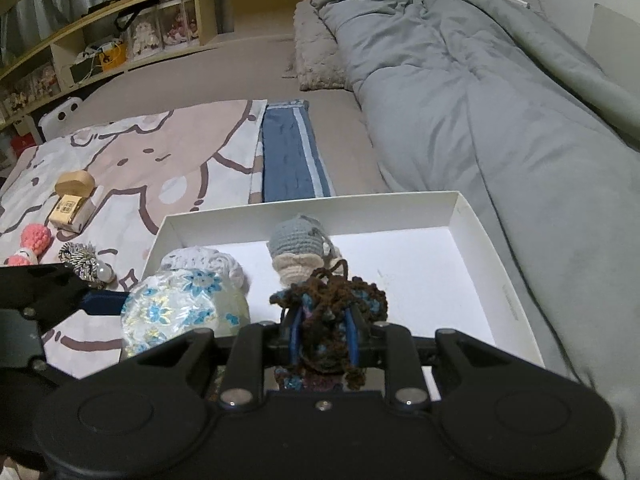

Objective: Organize objects
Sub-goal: 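Carry the brocade pouch and brown pouch into the white tray with both tools, then open both tools to release the pouches in the tray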

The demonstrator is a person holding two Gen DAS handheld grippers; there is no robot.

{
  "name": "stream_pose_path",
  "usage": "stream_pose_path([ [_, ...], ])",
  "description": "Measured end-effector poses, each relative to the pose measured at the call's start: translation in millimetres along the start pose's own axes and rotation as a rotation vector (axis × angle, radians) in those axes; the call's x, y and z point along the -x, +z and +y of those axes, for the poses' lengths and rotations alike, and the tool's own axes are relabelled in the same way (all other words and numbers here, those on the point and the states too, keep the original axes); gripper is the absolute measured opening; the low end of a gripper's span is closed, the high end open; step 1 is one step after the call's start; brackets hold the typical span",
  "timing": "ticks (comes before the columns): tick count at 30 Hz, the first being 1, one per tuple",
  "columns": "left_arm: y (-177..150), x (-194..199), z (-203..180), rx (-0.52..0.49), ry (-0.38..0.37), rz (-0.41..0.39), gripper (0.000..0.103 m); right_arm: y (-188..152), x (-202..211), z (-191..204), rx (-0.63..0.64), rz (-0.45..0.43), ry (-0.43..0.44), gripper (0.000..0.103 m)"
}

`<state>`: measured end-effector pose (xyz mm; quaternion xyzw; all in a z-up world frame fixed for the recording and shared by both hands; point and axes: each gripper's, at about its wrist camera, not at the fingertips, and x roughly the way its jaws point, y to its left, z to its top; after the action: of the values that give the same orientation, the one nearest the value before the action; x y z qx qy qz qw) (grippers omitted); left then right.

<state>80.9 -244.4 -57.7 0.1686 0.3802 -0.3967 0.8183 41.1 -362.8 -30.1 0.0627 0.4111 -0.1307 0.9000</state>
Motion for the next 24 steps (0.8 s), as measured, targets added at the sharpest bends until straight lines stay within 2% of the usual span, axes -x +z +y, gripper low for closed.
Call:
stream_pose_path([
  [3,-4,-6,1,0.012,0.038,0.038,0.096,-1,-6,-2,-0.011,0.018,0.002,0.031],
  [6,-6,-4,1,-0.004,0.041,0.049,0.096,-2,-10,-2,-0.006,0.043,-0.032,0.046],
  [8,-6,-2,2,-0.004,0.036,0.050,0.096,-2,-9,-3,-0.012,0.044,-0.032,0.060],
  [16,-5,6,1,0.005,0.036,0.039,0.096,-2,-5,-3,-0.027,0.037,-0.041,0.069],
  [24,-3,21,3,0.030,0.033,0.018,0.096,1,9,-15,-0.134,0.001,-0.019,0.075],
])
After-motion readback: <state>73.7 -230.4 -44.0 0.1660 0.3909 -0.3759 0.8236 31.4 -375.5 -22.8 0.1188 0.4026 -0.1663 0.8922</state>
